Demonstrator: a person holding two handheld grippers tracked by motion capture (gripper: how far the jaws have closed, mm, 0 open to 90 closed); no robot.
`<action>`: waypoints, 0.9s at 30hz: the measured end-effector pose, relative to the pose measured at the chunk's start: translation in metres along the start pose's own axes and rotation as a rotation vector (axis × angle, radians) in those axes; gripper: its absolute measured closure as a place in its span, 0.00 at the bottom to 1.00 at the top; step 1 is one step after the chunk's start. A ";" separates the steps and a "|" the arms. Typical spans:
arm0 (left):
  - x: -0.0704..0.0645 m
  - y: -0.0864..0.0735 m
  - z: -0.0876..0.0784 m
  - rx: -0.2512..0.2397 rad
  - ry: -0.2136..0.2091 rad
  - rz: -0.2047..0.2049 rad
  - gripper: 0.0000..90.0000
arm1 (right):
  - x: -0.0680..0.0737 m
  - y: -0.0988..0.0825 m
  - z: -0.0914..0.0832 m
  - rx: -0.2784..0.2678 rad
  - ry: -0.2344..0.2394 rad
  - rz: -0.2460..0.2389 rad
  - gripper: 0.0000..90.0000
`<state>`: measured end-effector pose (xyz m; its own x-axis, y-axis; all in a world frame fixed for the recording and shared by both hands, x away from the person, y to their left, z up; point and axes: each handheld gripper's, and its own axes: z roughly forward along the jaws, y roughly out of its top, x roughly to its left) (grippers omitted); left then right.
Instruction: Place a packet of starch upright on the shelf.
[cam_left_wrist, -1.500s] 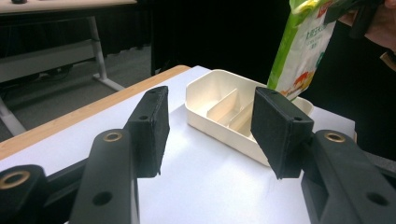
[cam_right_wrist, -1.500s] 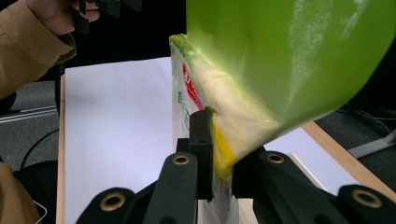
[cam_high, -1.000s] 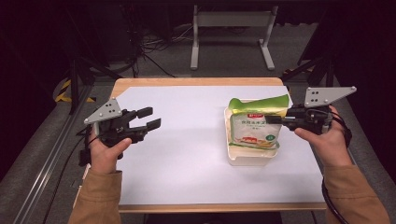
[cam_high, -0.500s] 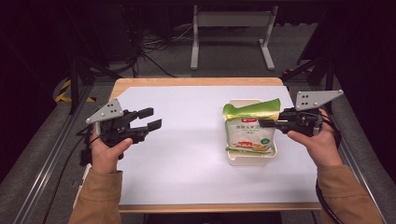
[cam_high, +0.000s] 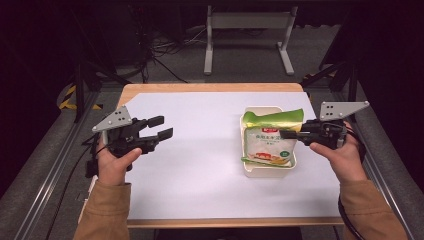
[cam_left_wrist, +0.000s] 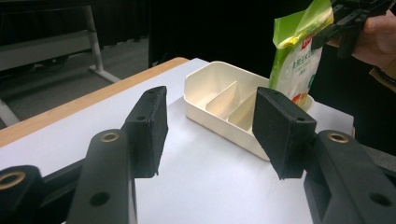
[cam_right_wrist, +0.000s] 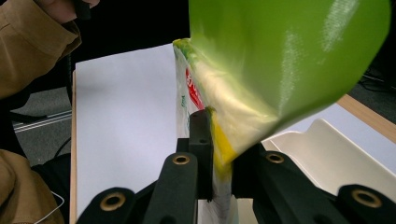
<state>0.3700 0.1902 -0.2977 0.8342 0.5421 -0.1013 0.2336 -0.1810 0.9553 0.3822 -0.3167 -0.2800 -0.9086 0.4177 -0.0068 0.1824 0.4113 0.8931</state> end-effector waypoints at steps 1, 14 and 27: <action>0.000 0.000 0.000 0.000 0.000 0.000 0.51 | 0.000 0.000 0.000 0.000 0.000 0.000 0.91; 0.002 -0.001 0.000 0.002 0.003 -0.002 0.51 | -0.002 -0.026 0.002 -0.004 0.000 0.049 0.91; 0.003 -0.003 0.002 0.008 0.007 -0.008 0.51 | -0.003 -0.052 0.004 0.021 -0.003 0.084 0.91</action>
<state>0.3731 0.1910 -0.3015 0.8290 0.5489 -0.1067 0.2438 -0.1830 0.9524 0.3774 -0.3362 -0.3285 -0.8887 0.4537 0.0661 0.2656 0.3919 0.8808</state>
